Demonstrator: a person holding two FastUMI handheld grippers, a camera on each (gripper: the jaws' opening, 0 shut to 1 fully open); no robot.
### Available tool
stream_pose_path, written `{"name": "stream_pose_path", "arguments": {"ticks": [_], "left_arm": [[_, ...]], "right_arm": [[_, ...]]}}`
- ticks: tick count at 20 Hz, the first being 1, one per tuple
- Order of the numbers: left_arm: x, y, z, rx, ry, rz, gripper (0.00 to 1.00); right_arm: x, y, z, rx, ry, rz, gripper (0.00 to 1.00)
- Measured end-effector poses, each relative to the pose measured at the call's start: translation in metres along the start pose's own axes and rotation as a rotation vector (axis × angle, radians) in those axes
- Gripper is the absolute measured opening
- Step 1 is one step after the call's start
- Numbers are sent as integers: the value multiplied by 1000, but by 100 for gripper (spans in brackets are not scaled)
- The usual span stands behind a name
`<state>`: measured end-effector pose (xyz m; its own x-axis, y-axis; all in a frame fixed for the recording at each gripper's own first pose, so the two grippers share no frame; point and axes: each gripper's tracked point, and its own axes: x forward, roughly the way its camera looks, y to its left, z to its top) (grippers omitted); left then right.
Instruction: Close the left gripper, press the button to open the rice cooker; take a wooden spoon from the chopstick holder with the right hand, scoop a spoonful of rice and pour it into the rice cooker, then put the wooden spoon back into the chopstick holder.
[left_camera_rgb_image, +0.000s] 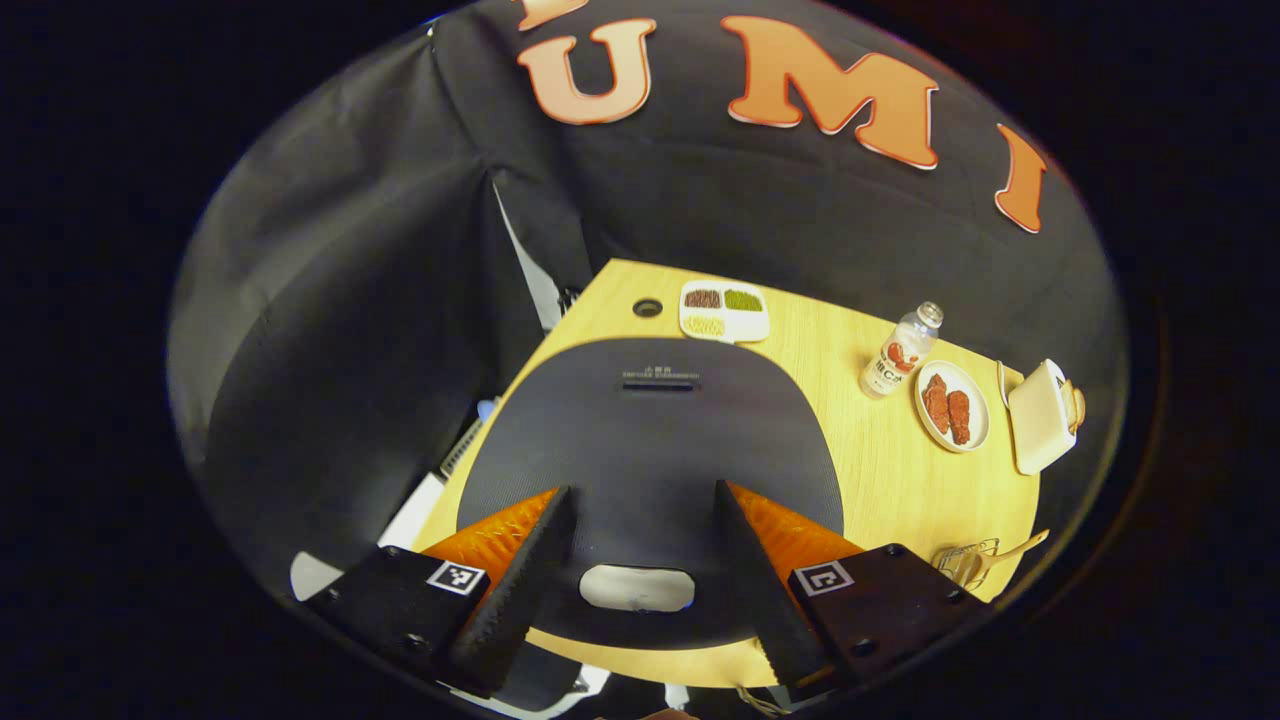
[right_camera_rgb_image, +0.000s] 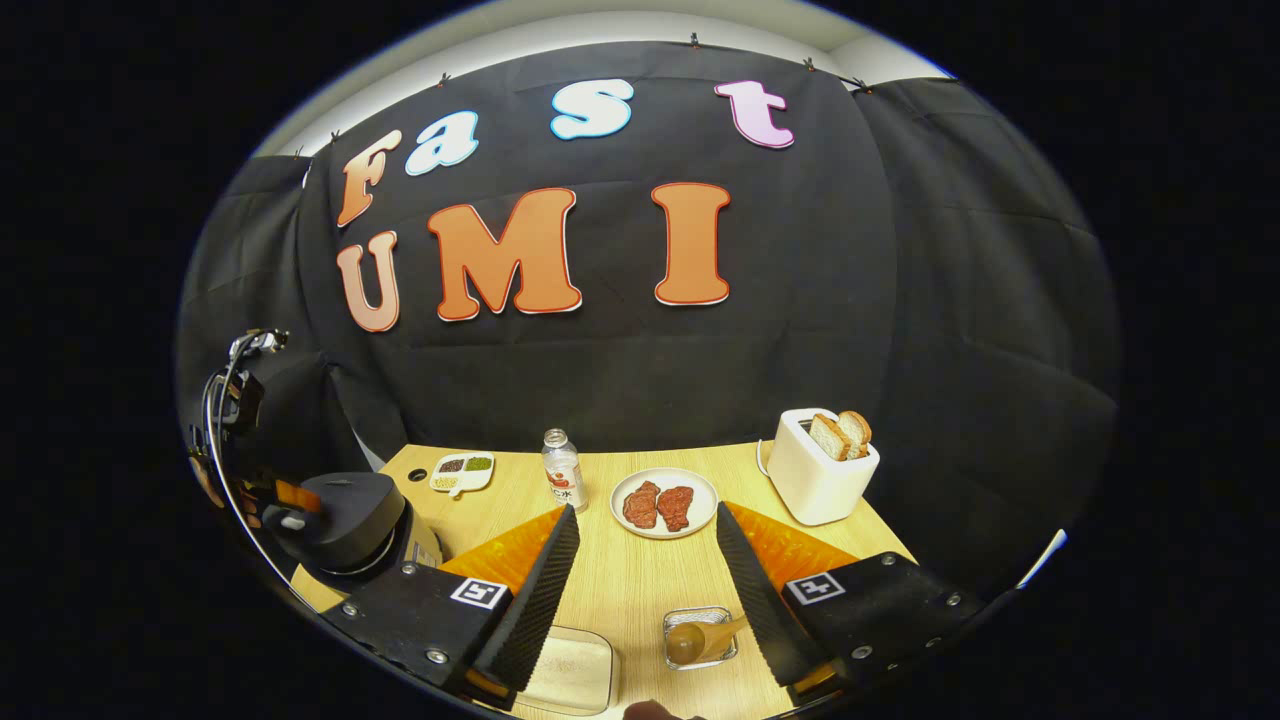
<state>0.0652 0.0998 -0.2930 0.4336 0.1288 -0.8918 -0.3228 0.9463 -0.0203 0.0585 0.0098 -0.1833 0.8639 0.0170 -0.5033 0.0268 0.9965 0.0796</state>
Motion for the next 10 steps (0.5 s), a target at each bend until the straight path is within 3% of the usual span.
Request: {"name": "stream_pose_path", "arguments": {"ticks": [2, 10], "left_arm": [[11, -2, -16, -8, 96, -13, 98], [17, -4, -16, -21, 162, 13, 98]], "right_arm": [[-2, -1, -1, -6, 4, 3, 86], [-8, 16, 1, -26, 0, 47, 86]]}}
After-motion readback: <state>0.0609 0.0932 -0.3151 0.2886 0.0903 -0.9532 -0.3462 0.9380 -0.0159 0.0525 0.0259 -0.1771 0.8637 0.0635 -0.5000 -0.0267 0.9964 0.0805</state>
